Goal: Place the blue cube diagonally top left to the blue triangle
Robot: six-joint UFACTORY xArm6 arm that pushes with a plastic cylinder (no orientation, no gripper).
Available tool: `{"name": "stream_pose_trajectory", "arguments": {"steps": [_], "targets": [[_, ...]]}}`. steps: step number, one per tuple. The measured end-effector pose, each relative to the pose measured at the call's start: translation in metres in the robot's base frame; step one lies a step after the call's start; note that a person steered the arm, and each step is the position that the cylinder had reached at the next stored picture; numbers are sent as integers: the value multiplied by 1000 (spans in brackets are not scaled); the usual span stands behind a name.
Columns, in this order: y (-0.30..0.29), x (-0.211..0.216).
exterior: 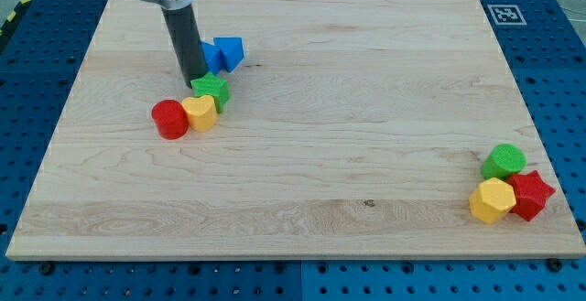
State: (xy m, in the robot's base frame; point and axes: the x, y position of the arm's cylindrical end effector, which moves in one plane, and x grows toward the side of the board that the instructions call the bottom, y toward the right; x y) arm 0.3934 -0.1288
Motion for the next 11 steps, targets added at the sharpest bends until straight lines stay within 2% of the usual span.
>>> {"name": "stream_pose_trajectory", "arguments": {"steps": [2, 4, 7, 11], "targets": [[46, 0], [12, -25], [-28, -31], [-44, -57]]}}
